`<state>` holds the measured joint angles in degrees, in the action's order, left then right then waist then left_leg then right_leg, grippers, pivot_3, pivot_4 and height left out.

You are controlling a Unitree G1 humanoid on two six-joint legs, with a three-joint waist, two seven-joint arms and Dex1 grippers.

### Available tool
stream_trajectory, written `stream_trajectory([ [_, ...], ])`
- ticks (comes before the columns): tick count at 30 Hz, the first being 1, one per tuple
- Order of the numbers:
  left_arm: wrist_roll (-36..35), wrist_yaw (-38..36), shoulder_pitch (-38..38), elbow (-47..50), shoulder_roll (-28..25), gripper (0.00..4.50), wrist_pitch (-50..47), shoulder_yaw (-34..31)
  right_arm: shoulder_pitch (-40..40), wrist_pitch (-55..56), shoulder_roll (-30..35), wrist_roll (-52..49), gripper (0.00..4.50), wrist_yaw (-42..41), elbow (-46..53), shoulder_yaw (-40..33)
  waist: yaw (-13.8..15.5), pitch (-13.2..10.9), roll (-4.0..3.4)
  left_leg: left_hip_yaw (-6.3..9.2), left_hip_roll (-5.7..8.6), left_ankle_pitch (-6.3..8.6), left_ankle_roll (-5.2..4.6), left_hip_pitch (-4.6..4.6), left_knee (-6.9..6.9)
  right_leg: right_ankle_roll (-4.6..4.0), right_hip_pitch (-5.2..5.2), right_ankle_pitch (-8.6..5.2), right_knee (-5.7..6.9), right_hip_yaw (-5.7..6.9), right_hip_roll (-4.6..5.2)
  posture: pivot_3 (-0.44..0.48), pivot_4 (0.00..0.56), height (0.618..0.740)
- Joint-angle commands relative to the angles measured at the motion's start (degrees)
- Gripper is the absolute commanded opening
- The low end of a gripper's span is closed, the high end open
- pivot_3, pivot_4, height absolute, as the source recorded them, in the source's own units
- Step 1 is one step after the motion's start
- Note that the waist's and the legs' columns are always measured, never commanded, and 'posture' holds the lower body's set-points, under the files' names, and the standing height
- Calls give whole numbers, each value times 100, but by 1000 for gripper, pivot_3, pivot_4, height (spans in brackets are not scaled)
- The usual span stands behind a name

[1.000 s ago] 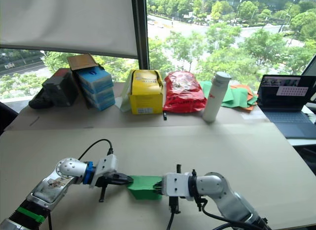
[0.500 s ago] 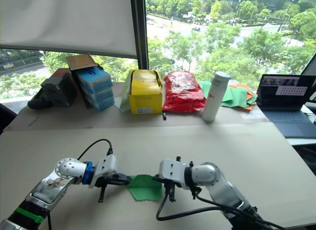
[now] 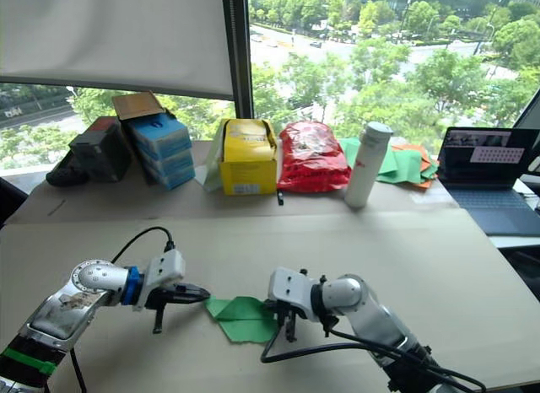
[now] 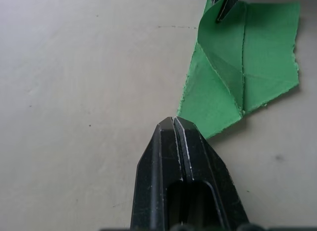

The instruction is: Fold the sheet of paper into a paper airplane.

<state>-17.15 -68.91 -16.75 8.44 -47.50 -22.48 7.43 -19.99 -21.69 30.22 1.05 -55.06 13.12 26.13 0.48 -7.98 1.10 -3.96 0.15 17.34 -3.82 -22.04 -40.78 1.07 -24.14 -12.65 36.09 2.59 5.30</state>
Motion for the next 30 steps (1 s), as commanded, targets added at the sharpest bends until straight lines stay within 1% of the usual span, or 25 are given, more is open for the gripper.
stream_trajectory([
  [1, -314, -40, -130, 497, 57, 0, -247, -64, 36, -91, 38, 151, 21, 32, -140, 125, -2, 0, 0, 0, 0, -1, 1, 0, 0, 0, -1, 0, 0, -1, 0, 0, 150, 740],
  [3, -373, 21, -140, 633, 184, 0, -349, 30, 32, -92, 40, 190, 21, 54, -166, 160, -1, 0, -1, -1, 0, -11, 19, 1, 2, 0, -1, 0, 2, -3, -2, 0, 150, 740],
  [7, -344, 79, -101, 839, 301, 0, -511, 247, 63, -152, 62, 200, 21, 75, -108, 191, -1, 0, 0, -1, 0, -10, 17, 0, 2, -1, -1, 0, 2, -4, -7, 0, 150, 740],
  [13, -91, 70, -135, 646, 295, 0, -380, 516, 56, -259, 25, 261, 21, 124, -79, 253, -2, 0, 0, -1, 0, -8, 14, 1, 2, -1, -1, 0, 2, -5, -10, 0, 150, 740],
  [19, 604, 66, -158, 33, 300, 0, 214, 965, -106, -497, -87, 240, 21, 246, 34, 234, -30, 0, 0, -1, -1, -7, 11, 3, 4, -3, -2, -1, 3, -7, -14, 0, 150, 740],
  [22, 728, 88, -147, -161, 394, 0, 395, 1041, -168, -718, -165, 94, 863, 277, 177, 150, -31, 0, 0, -1, -2, -7, 11, 2, 4, -4, -4, -1, 4, -6, -13, 0, 150, 740],
  [23, 759, 94, -137, -201, 422, 0, 437, 1056, -170, -808, -190, -2, 1238, 262, 248, 102, -28, 0, 0, 0, -2, -6, 11, 1, 4, -4, -5, -1, 4, -6, -11, 0, 150, 740],
  [24, 785, 87, -114, -219, 442, 0, 468, 1075, -175, -837, -203, -61, 1520, 280, 363, 41, -25, 0, 0, 0, -1, -6, 10, 0, 4, -4, -5, -1, 4, -6, -10, 0, 150, 740],
  [25, 802, 81, -93, -231, 455, 0, 494, 1088, -175, -853, -207, -99, 1946, 297, 463, -8, -24, 0, 0, 0, -1, -6, 9, -1, 4, -3, -5, -1, 3, -6, -8, 0, 150, 740],
  [27, 831, 68, -44, -256, 463, 0, 549, 1113, -182, -854, -216, -202, 2562, 319, 683, -140, -21, 0, 0, -1, 0, -5, 8, -5, 3, -3, -7, -1, 2, -6, -4, 0, 150, 740],
  [30, 933, 71, 55, -363, 452, 0, 712, 1177, -224, -862, -289, -606, 2562, 251, 1181, -435, -9, 0, -1, -1, 0, -5, 8, -10, 3, -2, -12, 0, 1, -6, -3, 0, 150, 740],
])
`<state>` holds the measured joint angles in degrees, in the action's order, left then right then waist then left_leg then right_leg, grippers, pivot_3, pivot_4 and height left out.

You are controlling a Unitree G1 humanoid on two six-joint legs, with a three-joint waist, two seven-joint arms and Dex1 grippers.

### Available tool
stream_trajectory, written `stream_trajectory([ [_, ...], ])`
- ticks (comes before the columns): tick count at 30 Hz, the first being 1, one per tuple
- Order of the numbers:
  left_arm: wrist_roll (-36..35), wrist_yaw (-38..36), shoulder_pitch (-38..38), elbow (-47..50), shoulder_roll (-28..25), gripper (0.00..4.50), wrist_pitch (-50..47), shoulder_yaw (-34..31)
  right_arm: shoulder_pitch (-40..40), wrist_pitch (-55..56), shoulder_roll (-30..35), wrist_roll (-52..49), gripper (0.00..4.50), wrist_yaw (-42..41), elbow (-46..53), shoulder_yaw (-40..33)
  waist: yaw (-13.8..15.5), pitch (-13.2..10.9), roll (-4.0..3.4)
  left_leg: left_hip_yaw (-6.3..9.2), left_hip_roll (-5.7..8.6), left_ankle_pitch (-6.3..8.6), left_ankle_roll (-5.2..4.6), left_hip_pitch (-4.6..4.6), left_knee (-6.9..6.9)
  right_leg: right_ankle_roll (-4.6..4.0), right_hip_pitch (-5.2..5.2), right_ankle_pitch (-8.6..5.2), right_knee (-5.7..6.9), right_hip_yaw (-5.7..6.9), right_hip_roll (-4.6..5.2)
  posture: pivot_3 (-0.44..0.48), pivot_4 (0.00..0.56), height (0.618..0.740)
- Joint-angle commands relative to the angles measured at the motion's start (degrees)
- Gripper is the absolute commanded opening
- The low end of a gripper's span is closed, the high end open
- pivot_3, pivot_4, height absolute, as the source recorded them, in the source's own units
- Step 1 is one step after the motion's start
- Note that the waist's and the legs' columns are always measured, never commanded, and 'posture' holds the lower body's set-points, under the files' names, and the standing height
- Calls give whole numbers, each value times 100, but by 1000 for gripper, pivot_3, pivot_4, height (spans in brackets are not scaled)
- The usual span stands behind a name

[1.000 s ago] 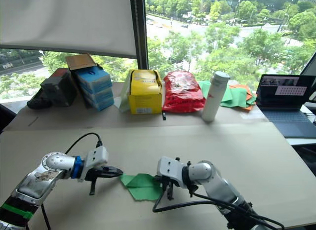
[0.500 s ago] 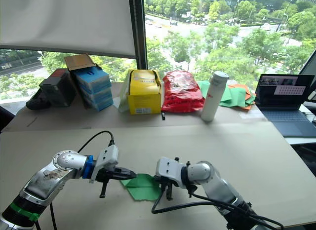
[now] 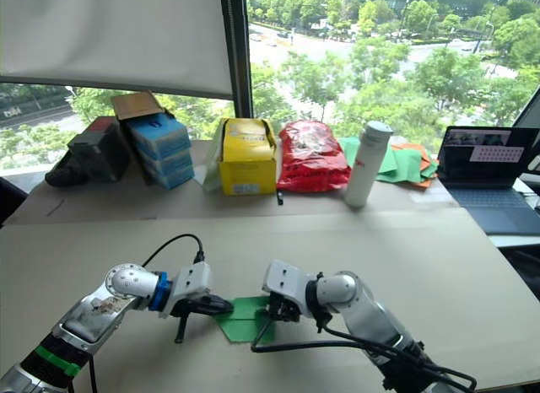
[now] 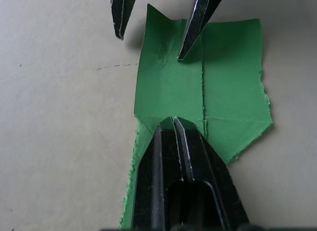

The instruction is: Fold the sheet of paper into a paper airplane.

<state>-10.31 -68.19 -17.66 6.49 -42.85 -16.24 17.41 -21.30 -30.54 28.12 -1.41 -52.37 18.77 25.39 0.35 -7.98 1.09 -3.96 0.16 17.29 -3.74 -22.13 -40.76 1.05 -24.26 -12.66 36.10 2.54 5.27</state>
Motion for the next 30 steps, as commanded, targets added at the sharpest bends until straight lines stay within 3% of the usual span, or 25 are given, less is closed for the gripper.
stream_trajectory([
  [1, 270, -1, 169, -195, -15, 0, 130, 194, -118, 17, -97, -423, 2562, -19, 691, -382, 9, 0, 0, 0, 0, 0, -1, 2, 0, 0, 2, 0, 0, 0, 1, 0, 150, 740],
  [5, 349, -24, 262, -269, -24, 0, 282, 251, -222, 82, -112, -461, 2562, -41, 797, -233, 12, 0, 0, 1, -1, 5, -7, 10, 1, 0, 9, 0, -1, 2, 1, 0, 150, 740],
  [7, 358, -28, 275, -302, -19, 0, 319, 258, -287, 125, -85, -391, 1699, -80, 688, -74, 11, 0, 0, 1, -1, 5, -7, 9, 1, 0, 7, 0, 0, 1, 2, 0, 150, 740],
  [12, 386, -19, 300, -383, -1, 0, 418, 260, -385, 195, 61, -202, 43, -304, 249, 359, 10, 0, 0, 1, -1, 5, -8, 10, 1, -1, 9, 0, -1, 4, 0, 0, 150, 740],
  [30, 283, -15, 429, -229, 40, 0, 483, 190, -537, -222, 34, 345, 15, -369, -668, 1035, -2, 8, -6, 1, -2, 5, -8, 19, 2, -1, 13, -1, -1, 3, 2, 0, 150, 740],
])
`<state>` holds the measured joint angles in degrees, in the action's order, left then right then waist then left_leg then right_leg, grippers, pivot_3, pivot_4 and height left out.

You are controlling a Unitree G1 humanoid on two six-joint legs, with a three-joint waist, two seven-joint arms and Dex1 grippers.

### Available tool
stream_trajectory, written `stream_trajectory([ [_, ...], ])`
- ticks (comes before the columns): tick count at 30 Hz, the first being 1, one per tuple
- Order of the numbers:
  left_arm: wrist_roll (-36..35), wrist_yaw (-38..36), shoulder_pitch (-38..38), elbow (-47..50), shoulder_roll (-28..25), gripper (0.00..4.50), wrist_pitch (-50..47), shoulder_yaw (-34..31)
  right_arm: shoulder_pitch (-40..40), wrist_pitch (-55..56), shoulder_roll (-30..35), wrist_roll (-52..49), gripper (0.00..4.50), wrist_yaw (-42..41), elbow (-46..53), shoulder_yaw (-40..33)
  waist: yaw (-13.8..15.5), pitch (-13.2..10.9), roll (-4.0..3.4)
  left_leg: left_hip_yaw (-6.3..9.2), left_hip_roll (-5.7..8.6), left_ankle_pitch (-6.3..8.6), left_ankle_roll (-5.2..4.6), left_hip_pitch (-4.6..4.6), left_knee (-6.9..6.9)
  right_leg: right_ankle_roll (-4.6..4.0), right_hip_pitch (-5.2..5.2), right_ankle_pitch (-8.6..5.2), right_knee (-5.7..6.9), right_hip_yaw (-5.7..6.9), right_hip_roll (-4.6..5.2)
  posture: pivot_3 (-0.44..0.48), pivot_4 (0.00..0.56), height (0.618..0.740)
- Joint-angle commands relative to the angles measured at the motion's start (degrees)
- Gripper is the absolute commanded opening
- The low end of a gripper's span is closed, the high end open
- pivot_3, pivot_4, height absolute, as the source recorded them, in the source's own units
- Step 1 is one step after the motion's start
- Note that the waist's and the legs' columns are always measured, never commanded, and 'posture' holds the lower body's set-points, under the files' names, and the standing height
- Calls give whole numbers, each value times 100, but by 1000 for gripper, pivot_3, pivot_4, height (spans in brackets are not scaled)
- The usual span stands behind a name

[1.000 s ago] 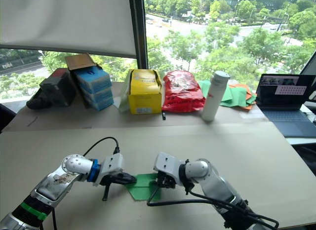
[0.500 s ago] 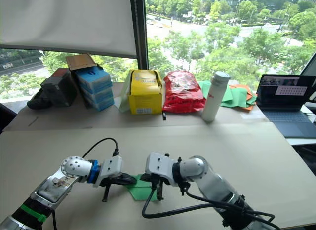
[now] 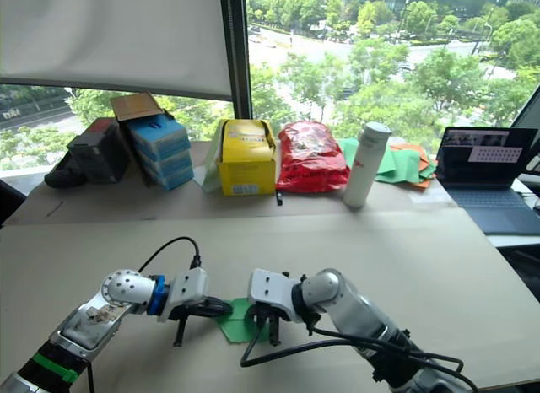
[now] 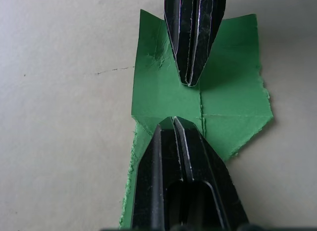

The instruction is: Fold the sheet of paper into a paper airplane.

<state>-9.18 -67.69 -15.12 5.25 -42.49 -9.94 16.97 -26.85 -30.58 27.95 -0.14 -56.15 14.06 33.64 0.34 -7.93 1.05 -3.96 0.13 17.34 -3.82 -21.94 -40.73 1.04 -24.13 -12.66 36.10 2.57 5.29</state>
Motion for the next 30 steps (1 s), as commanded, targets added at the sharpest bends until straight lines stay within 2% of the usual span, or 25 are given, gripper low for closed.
stream_trajectory([
  [1, 182, -59, 182, -101, 15, 0, -155, 251, 13, -266, 53, 226, 15, 3, -200, 229, -1, 5, -5, 0, 0, 0, 0, 2, 1, 0, 1, 0, 0, 0, 0, 0, 150, 740],
  [11, 320, -74, 249, -161, 1, 0, -131, 388, 236, -567, 353, 274, 15, 34, -52, 132, 23, 29, -20, 1, 1, 3, -5, 11, 2, 0, 6, 0, -3, 0, 8, 0, 150, 740],
  [21, 365, -68, 191, -217, -23, 0, -80, 442, 674, -753, 895, 162, 15, -5, 333, -212, 50, 65, -49, 4, 2, 11, -16, 19, 2, 2, 8, 1, -19, 5, 27, 0, 150, 740],
  [30, 359, -95, 146, -235, -45, 0, -69, 429, 1087, -900, 1486, 72, 15, 7, 592, -535, 60, 75, -46, 9, 2, 13, -19, 20, 2, 3, 11, 1, -27, 5, 63, 0, 150, 740],
])
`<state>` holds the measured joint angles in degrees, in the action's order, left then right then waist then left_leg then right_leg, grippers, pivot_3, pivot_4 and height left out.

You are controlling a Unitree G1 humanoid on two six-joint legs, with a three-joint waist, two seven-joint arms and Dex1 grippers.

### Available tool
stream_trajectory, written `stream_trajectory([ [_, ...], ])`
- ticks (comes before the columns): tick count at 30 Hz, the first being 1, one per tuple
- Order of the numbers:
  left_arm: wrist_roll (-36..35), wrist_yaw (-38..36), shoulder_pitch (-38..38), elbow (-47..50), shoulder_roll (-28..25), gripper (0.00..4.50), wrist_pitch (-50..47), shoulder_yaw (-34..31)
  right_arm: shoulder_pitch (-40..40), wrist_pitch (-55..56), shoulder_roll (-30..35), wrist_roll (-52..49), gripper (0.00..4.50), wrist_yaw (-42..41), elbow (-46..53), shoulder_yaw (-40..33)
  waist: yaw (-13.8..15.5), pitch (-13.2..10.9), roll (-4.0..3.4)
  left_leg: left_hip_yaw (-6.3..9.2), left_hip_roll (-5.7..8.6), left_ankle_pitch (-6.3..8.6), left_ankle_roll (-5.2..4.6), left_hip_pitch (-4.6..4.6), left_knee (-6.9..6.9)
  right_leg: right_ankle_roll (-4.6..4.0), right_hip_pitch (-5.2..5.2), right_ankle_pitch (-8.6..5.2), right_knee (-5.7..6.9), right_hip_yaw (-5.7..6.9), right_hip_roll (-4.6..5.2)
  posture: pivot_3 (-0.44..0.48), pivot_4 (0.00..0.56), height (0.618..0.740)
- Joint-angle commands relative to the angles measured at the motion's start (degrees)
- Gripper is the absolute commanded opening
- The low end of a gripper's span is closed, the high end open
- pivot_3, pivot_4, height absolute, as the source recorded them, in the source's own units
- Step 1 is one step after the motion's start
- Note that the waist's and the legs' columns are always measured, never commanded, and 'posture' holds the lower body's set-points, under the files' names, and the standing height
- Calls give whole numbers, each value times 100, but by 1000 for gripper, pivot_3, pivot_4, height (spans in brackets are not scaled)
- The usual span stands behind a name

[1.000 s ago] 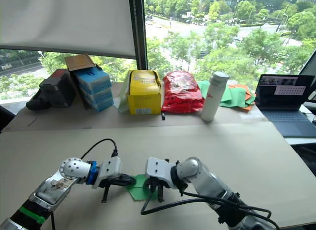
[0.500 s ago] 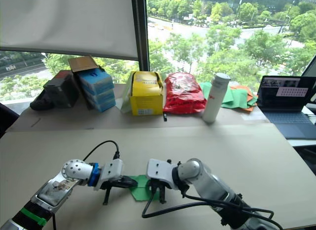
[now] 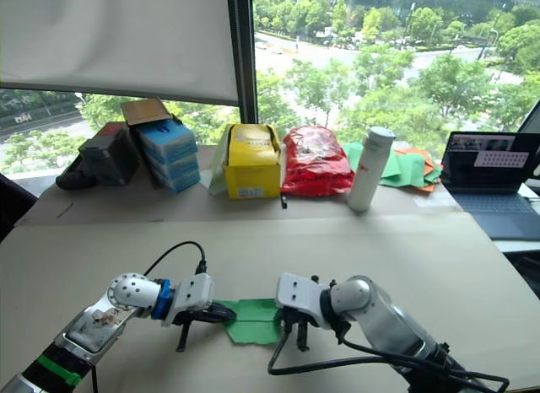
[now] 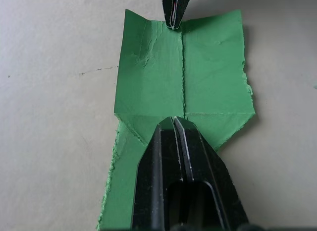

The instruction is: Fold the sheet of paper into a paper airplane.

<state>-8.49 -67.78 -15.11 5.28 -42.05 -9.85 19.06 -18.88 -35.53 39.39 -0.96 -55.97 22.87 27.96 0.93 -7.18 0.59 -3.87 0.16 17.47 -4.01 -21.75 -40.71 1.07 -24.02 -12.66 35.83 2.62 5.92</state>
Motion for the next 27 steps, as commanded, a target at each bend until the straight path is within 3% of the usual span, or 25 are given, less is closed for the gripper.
stream_trajectory([
  [1, 288, -84, 135, -240, -83, 0, -85, 221, 330, -400, 399, 146, 15, -9, -272, 0, 7, 0, 1, 0, 0, 0, 0, 0, 0, 0, 0, 0, 0, 1, 2, 0, 150, 740],
  [5, 282, -83, 121, -229, -79, 0, -95, 227, 342, -371, 446, 25, 15, 1, -78, -191, 22, 1, 2, 0, 1, 1, -3, -2, 0, 1, 1, 0, -4, 5, 4, 0, 150, 740],
  [14, 283, -103, 148, -136, -79, 0, -133, 240, -34, -95, -219, -1057, 15, -139, 636, -807, -8, -4, -5, 0, 0, 1, -2, -31, 0, 4, -7, 2, 2, 6, -1, 0, 150, 740],
  [19, 53, -145, 142, -7, -46, 0, -361, 144, -295, 25, -746, -639, 15, 345, -103, -344, -18, -4, -4, -1, 3, 1, -3, -32, 0, 4, -8, 2, 2, 22, -11, 0, 150, 740],
  [22, 213, -316, 203, 40, -228, 0, -150, 255, -269, 331, -779, -145, 15, 529, -574, 52, -19, -5, -6, -1, 2, 1, -2, -37, 0, 4, -12, 2, 3, 20, -31, 0, 150, 740],
  [27, 213, -133, -73, -81, 4, 0, -212, 196, -230, 379, -671, 333, 15, 586, -1134, 455, -35, -4, -9, -4, -1, -2, 2, -26, 0, 3, -5, 1, 3, 16, -42, 0, 150, 740],
])
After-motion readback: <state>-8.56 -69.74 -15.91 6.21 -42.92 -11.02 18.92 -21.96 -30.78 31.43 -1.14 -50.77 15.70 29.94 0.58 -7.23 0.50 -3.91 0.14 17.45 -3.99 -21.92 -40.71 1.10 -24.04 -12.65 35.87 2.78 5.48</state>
